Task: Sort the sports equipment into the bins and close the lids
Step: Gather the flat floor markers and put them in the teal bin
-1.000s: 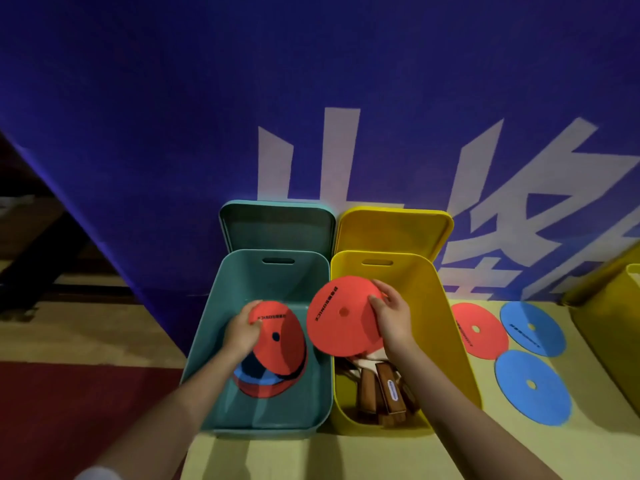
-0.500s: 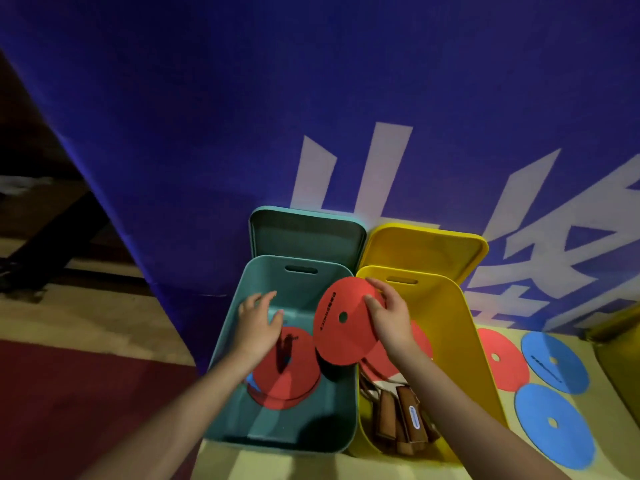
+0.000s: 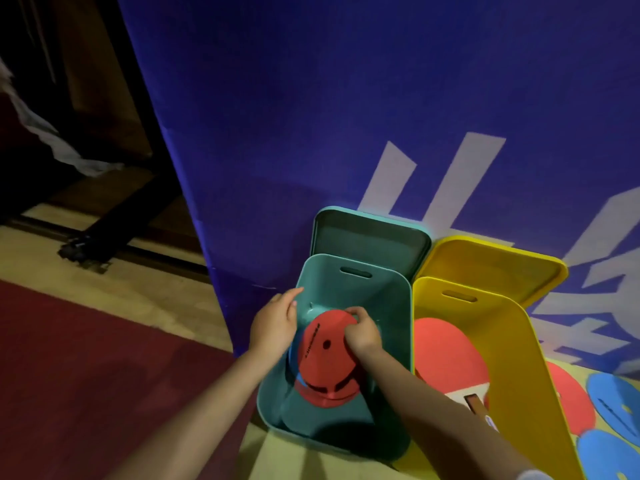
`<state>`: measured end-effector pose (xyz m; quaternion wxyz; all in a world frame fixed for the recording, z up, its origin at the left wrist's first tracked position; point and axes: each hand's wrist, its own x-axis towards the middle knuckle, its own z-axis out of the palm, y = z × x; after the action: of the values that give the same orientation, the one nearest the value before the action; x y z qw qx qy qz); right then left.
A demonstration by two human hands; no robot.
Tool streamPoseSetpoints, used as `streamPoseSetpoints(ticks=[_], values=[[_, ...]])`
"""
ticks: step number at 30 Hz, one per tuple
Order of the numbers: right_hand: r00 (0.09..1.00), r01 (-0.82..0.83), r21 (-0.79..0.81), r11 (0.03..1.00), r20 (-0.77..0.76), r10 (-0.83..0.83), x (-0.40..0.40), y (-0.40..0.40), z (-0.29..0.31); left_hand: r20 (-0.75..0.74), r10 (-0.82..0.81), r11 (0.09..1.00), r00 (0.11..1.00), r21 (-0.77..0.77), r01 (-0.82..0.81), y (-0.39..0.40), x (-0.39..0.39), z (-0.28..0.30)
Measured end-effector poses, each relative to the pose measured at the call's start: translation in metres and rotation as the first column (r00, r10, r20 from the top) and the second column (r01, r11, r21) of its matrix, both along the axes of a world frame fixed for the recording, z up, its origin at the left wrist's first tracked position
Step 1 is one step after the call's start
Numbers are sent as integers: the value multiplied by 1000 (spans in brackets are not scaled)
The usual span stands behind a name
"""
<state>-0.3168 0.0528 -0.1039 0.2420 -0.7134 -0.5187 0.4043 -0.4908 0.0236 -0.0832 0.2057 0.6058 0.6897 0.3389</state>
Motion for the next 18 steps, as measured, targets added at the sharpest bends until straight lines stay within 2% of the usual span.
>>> streamPoseSetpoints(ticks=[4, 6, 8, 12, 14, 18], values=[[999, 21, -26, 999, -25, -21, -7, -10, -28, 70, 46, 999, 996, 25, -47, 0, -1, -4], [986, -70, -69, 995, 147, 79, -5, -10, -40, 108, 58, 997, 992, 41, -63, 0, -4, -5], [894, -199, -123, 972, 384, 232, -2, -9, -51, 136, 65, 996, 989, 52, -73, 0, -6, -5], [712, -334, -146, 931, 608, 351, -3, -13, -71, 125, 70, 995, 990, 61, -78, 0, -4, -6], [658, -345, -196, 918, 647, 385, -3, -14, -77, 124, 75, 995, 989, 58, -83, 1, -4, -7], [645, -354, -278, 893, 619, 448, -2, -10, -71, 115, 88, 995, 989, 37, -92, 0, -3, -3]])
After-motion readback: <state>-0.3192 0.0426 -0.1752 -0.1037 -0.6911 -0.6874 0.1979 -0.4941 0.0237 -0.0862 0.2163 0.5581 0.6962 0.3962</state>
